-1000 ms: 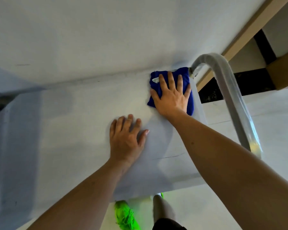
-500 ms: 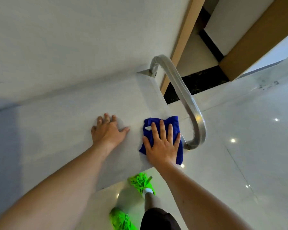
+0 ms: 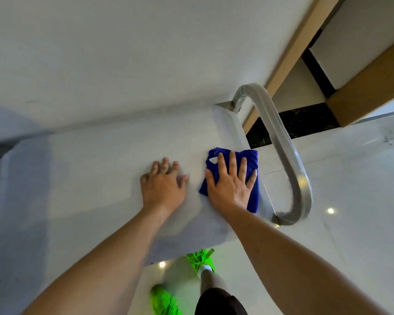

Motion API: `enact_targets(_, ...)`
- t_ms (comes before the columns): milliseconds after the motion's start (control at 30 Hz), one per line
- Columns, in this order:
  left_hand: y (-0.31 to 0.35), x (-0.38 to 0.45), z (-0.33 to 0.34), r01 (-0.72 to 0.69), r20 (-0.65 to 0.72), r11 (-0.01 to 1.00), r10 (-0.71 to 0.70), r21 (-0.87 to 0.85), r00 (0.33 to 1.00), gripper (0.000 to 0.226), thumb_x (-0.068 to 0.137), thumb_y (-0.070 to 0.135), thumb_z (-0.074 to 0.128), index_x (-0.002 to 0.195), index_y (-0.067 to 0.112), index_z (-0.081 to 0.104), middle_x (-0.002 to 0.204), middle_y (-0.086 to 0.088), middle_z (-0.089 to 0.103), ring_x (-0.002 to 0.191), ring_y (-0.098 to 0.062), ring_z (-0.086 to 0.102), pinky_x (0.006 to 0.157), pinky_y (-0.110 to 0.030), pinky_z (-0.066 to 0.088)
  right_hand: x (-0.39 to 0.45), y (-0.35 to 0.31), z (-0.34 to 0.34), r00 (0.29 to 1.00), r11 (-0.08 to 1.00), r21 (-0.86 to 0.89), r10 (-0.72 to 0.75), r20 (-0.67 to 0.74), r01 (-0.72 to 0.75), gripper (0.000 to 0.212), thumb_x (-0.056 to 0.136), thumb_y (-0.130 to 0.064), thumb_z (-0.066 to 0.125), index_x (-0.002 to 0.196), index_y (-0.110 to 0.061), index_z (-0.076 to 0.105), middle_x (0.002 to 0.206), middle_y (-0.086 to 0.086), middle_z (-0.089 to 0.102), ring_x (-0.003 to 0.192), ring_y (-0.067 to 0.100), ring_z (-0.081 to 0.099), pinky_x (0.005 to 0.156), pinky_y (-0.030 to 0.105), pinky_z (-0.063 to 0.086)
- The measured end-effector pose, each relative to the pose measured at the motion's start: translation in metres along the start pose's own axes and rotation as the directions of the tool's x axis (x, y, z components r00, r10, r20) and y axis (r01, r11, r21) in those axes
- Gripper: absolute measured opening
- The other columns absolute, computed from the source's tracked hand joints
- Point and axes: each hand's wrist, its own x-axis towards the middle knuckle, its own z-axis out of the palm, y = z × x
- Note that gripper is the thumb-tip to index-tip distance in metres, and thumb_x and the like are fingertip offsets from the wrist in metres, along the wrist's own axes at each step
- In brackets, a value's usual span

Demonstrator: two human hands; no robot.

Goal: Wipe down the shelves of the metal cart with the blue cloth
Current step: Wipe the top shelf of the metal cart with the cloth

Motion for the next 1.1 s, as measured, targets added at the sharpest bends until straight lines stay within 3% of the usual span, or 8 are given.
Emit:
enact_targets(233,-0.024,-0.013,0.020,-0.017,-0.064,0.998,0.012,-0.067,0.998,0.059,0.101,0.055,0.013,0.156,0.035,0.018,0.165,0.005,0.012,0.152,-0.021,0.005,0.119,-0.050,0.004,0.103,-0.056,-0.008,0.998,0.997,-0.040,-0.063,-0.019,0.062,0.072,0.095,-0.070,0.011,0.159,-0.038,0.008,0.169,-0.005,-0.002,0.153,0.026,-0.012,0.117,0.058,-0.016)
enact_targets(333,-0.059,-0.026,0.018,0.126,-0.093,0.988,-0.134,-0.086,0.987,0.061,0.100,0.057,0.012,0.156,0.033,0.018,0.165,0.001,0.012,0.152,-0.026,0.005,0.119,-0.053,0.004,0.101,-0.093,0.001,0.993,0.992,-0.048,-0.116,0.004,0.116,0.071,0.096,-0.069,0.011,0.159,-0.037,0.006,0.169,-0.004,-0.005,0.153,0.027,-0.012,0.118,0.059,-0.013)
enact_targets(467,-0.118,-0.051,0.010,0.295,-0.150,0.947,-0.312,-0.127,0.938,0.062,0.101,0.059,0.014,0.156,0.031,0.020,0.165,-0.001,0.015,0.152,-0.027,0.007,0.120,-0.052,0.007,0.071,-0.159,0.024,0.946,0.942,-0.086,-0.321,0.046,0.324,0.070,0.097,-0.068,0.010,0.159,-0.036,0.006,0.169,-0.003,-0.005,0.152,0.027,-0.013,0.117,0.059,-0.015)
enact_targets(633,-0.183,-0.102,0.007,0.488,-0.167,0.855,-0.515,-0.179,0.841,0.063,0.101,0.060,0.008,0.156,0.031,0.011,0.165,-0.001,0.013,0.152,-0.027,0.008,0.120,-0.051,0.009,0.013,-0.261,0.061,0.815,0.811,-0.097,-0.563,0.139,0.577,0.070,0.098,-0.068,0.008,0.159,-0.035,0.006,0.169,-0.002,-0.003,0.152,0.029,-0.013,0.117,0.061,-0.014)
enact_targets(800,-0.229,-0.153,0.005,0.598,-0.252,0.767,-0.641,-0.231,0.725,0.062,0.101,0.059,0.023,0.153,0.026,0.032,0.159,-0.005,0.032,0.148,-0.029,0.025,0.117,-0.052,0.022,-0.036,-0.355,0.098,0.630,0.627,-0.084,-0.752,0.193,0.774,0.069,0.098,-0.067,0.010,0.159,-0.034,0.014,0.169,0.001,0.005,0.152,0.034,-0.008,0.116,0.064,-0.011)
enact_targets(900,-0.243,-0.173,0.006,0.612,-0.292,0.740,-0.673,-0.279,0.680,0.059,0.102,0.056,0.032,0.151,0.025,0.037,0.158,-0.006,0.035,0.147,-0.029,0.026,0.116,-0.053,0.027,-0.060,-0.399,0.114,0.563,0.564,-0.065,-0.798,0.216,0.823,0.067,0.099,-0.066,0.012,0.158,-0.035,0.017,0.169,0.001,0.007,0.153,0.034,-0.007,0.116,0.064,-0.011)
enact_targets(1000,-0.249,-0.184,0.004,0.603,-0.340,0.726,-0.688,-0.331,0.641,0.055,0.102,0.051,0.040,0.148,0.020,0.043,0.156,-0.009,0.038,0.146,-0.030,0.029,0.111,-0.054,0.032,-0.090,-0.413,0.123,0.523,0.530,-0.044,-0.814,0.251,0.847,0.066,0.099,-0.065,0.013,0.159,-0.035,0.013,0.169,0.000,0.004,0.153,0.032,-0.010,0.115,0.064,-0.014)
enact_targets(1100,-0.250,-0.183,-0.005,0.615,-0.352,0.689,-0.725,-0.384,0.592,0.057,0.102,0.052,0.031,0.149,0.020,0.042,0.156,-0.008,0.037,0.148,-0.028,0.026,0.113,-0.054,0.029,-0.120,-0.389,0.125,0.420,0.422,-0.060,-0.860,0.290,0.905,0.066,0.100,-0.060,0.018,0.159,-0.034,0.006,0.169,0.001,-0.001,0.152,0.033,-0.013,0.116,0.063,-0.013)
